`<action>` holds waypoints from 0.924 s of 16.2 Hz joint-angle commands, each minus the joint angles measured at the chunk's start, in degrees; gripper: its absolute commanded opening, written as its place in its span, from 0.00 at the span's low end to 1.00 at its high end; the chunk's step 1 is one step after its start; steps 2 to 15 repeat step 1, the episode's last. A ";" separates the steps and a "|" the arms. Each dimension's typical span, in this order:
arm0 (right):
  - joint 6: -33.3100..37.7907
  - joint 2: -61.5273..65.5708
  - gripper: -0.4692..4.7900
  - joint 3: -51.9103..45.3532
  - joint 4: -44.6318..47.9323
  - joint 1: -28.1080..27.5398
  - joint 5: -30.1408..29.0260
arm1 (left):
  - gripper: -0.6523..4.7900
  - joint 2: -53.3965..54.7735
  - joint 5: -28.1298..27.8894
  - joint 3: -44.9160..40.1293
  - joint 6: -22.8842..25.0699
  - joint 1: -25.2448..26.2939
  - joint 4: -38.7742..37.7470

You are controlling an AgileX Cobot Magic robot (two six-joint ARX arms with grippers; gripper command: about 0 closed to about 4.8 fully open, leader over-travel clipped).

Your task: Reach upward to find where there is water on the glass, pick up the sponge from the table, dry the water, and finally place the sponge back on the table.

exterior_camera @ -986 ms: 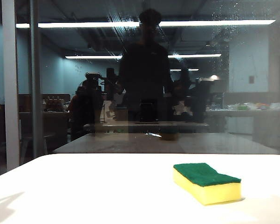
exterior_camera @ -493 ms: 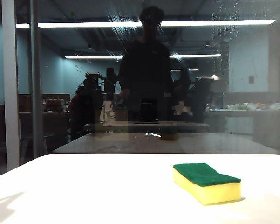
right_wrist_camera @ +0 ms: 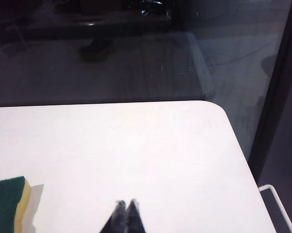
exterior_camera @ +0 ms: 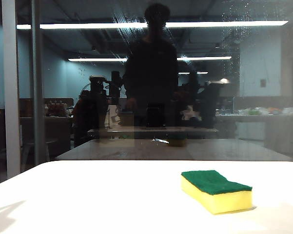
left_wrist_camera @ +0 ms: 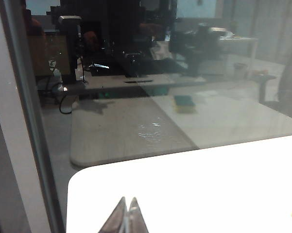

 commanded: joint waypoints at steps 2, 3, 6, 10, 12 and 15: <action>-0.07 0.00 0.09 0.07 0.59 -0.04 0.00 | 0.11 0.07 0.11 0.15 -0.13 0.00 0.87; -0.07 0.00 0.09 0.07 0.59 -0.04 0.00 | 0.11 0.07 0.11 0.15 -0.13 0.00 0.87; -0.07 0.00 0.09 0.07 0.59 -0.04 0.00 | 0.11 0.07 0.11 0.15 -0.13 0.00 0.87; -0.07 0.00 0.09 0.07 0.59 -0.04 0.00 | 0.11 0.07 0.11 0.15 -0.13 0.00 0.87; -0.07 0.00 0.09 0.07 0.59 -0.04 0.00 | 0.11 0.07 0.11 0.15 -0.13 0.00 0.87; -0.07 0.00 0.09 0.07 0.59 -0.04 0.00 | 0.11 0.07 0.11 0.15 -0.13 0.00 0.87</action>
